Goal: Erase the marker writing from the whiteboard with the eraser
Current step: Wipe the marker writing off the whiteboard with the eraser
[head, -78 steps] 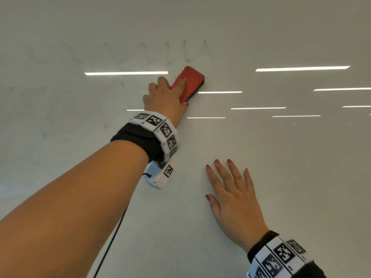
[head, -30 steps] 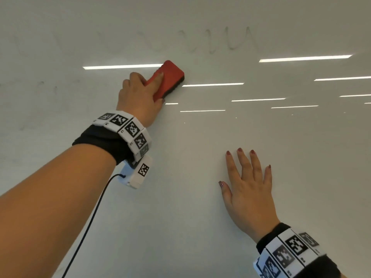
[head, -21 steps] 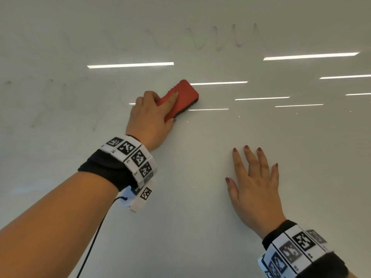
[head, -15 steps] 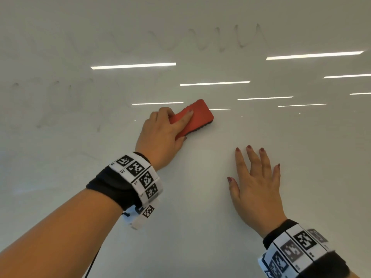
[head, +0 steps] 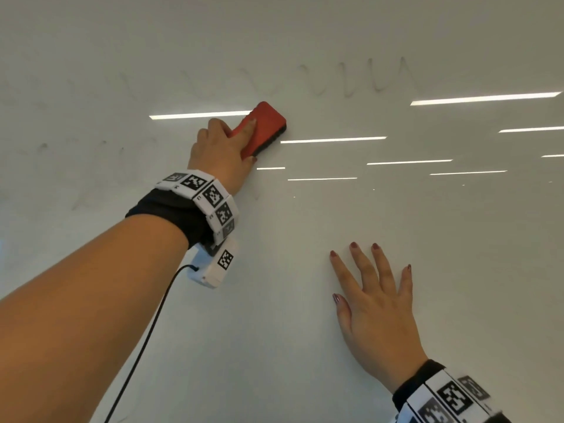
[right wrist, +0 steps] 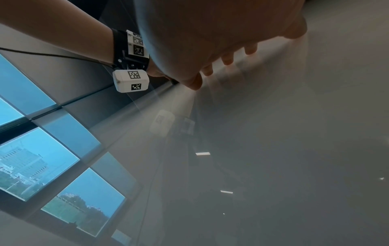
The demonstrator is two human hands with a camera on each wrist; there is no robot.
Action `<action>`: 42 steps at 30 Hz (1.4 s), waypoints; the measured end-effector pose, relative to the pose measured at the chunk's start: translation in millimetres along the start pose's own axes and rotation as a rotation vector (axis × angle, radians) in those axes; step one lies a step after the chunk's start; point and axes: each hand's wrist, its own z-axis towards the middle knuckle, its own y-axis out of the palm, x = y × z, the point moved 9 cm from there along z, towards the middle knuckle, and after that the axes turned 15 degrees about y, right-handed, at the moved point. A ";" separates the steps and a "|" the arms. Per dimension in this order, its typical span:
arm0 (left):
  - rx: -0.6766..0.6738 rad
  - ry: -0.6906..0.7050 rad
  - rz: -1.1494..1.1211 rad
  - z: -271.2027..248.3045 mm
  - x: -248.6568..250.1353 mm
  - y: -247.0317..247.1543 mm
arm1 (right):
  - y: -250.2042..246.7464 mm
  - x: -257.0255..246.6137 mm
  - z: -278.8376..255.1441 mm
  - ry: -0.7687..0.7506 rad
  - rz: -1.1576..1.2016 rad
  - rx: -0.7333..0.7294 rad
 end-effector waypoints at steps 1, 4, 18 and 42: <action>-0.003 0.015 0.003 -2.6 4.2 1.9 | 0.1 -0.2 -0.4 0.003 0.003 0.001; -0.011 0.078 0.010 -19.0 19.9 8.3 | 1.3 -0.5 -1.1 0.005 -0.010 -0.006; 0.015 0.106 0.025 -46.7 22.2 11.1 | 0.0 1.0 -2.1 0.015 -0.033 0.015; 0.007 -0.067 -0.002 -61.2 -58.7 -0.4 | -3.5 -50.1 7.8 -0.054 0.011 0.024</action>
